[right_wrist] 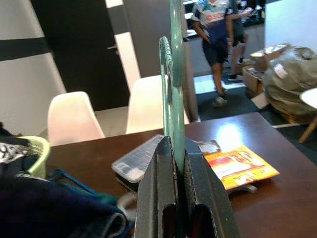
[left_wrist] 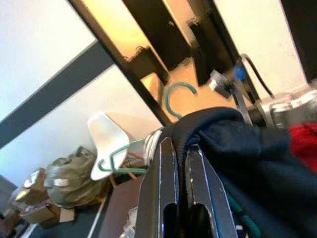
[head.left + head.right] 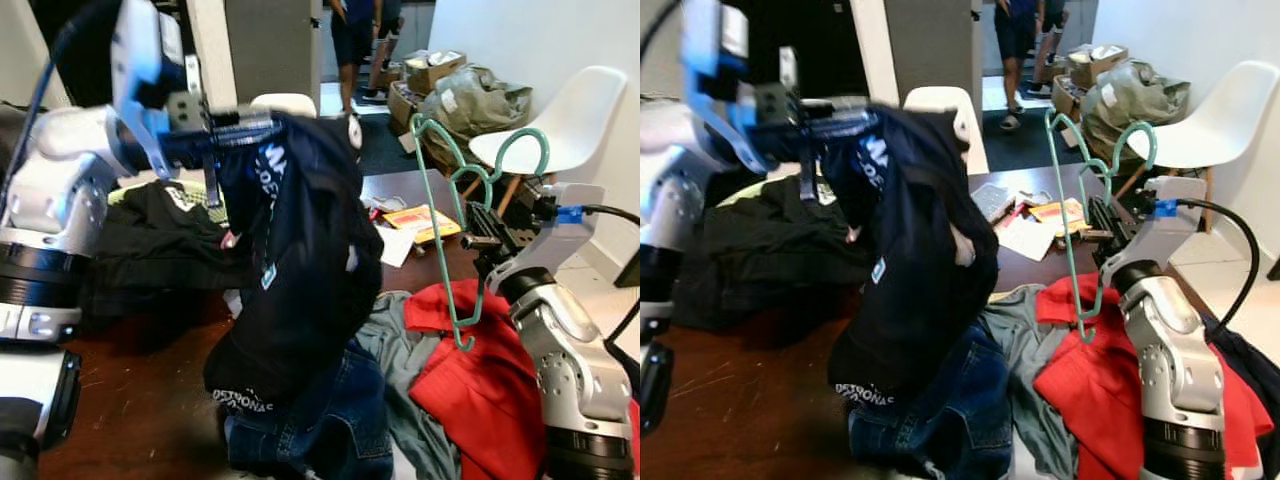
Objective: Hang hanger
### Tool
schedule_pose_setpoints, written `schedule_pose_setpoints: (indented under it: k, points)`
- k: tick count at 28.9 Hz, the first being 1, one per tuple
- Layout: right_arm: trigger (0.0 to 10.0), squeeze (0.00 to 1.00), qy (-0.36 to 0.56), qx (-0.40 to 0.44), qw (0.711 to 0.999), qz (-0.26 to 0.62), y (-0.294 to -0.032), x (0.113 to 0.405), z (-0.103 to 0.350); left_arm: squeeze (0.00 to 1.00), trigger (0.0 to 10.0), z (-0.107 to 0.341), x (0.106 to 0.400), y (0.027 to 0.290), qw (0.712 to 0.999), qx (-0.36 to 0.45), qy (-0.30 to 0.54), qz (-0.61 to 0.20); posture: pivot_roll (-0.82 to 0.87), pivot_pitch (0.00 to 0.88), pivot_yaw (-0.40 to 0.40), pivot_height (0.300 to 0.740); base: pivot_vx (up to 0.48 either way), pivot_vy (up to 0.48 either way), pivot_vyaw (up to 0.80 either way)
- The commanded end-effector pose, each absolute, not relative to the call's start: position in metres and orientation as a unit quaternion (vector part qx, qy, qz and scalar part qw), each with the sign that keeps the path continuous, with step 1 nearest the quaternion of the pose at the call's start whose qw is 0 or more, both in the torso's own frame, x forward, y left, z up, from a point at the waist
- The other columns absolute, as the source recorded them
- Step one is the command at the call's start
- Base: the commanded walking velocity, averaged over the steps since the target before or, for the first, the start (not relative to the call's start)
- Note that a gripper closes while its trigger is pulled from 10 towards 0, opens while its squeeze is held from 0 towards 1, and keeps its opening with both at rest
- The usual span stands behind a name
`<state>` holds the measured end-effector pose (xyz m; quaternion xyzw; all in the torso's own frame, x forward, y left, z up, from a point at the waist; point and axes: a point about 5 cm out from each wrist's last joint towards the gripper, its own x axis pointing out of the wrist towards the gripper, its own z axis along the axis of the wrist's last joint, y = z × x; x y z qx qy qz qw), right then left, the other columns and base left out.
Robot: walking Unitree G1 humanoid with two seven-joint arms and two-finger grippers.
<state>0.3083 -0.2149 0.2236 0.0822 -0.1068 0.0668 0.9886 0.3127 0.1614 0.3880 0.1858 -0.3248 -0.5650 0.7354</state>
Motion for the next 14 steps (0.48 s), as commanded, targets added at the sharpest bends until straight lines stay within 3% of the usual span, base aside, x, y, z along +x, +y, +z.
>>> schedule_pose_setpoints:
  k: [1, 5, 6, 7, 9, 10, 11, 12, 13, 14]
  points:
    - [10.0, 0.00, -0.115, 0.086, 0.986, 0.079, -0.208, 0.313, 0.226, 0.00, 1.5, 0.421, 0.301, 0.172, 0.735, 0.165, -0.377, -0.539, -0.04, 0.000, 0.022, 0.740, 0.000, 0.000, 0.00]
    - [10.0, 0.00, -0.117, 0.088, 0.986, 0.081, -0.206, 0.314, 0.227, 0.00, 1.5, 0.437, 0.296, 0.177, 0.737, 0.144, -0.401, -0.524, -0.03, 0.000, 0.022, 0.740, 0.000, 0.000, 0.00]
    - [10.0, 0.00, -0.118, 0.089, 0.986, 0.082, -0.206, 0.316, 0.226, 0.00, 0.9, 0.452, 0.291, 0.184, 0.747, 0.107, -0.427, -0.499, -0.03, 0.000, 0.020, 0.740, 0.000, 0.000, 0.00]
    - [10.0, 0.00, -0.117, 0.091, 0.986, 0.082, -0.205, 0.316, 0.225, 0.00, 0.9, 0.452, 0.299, 0.196, 0.788, 0.093, -0.425, -0.435, -0.02, 0.000, 0.022, 0.740, 0.000, 0.000, 0.00]
    - [10.0, 0.00, -0.117, 0.091, 0.986, 0.082, -0.205, 0.316, 0.225, 0.00, 0.9, 0.452, 0.299, 0.196, 0.788, 0.093, -0.425, -0.435, -0.02, 0.000, 0.022, 0.740, 0.000, 0.000, 0.00]
    - [10.0, 0.00, -0.117, 0.092, 0.985, 0.082, -0.205, 0.317, 0.224, 0.00, 0.8, 0.451, 0.305, 0.205, 0.815, 0.086, -0.421, -0.388, -0.02, 0.000, 0.022, 0.740, 0.000, 0.000, 0.00]
    - [10.0, 0.00, -0.117, 0.092, 0.985, 0.082, -0.205, 0.317, 0.224, 0.00, 0.8, 0.451, 0.305, 0.205, 0.815, 0.086, -0.421, -0.388, -0.02, 0.000, 0.022, 0.740, 0.000, 0.000, 0.00]
    - [10.0, 0.00, -0.116, 0.093, 0.985, 0.083, -0.204, 0.317, 0.222, 0.00, 0.9, 0.436, 0.313, 0.212, 0.843, 0.068, -0.394, -0.360, -0.01, 0.000, 0.023, 0.740, 0.000, 0.000, 0.00]
    - [10.0, 0.00, -0.116, 0.093, 0.985, 0.083, -0.204, 0.317, 0.222, 0.00, 0.9, 0.436, 0.313, 0.212, 0.843, 0.068, -0.394, -0.360, -0.01, 0.000, 0.023, 0.740, 0.000, 0.000, 0.00]
    - [10.0, 0.00, -0.115, 0.093, 0.986, 0.083, -0.203, 0.317, 0.220, 0.00, 1.2, 0.409, 0.321, 0.214, 0.866, 0.070, -0.348, -0.353, -0.02, 0.000, 0.025, 0.740, 0.000, 0.000, 0.00]
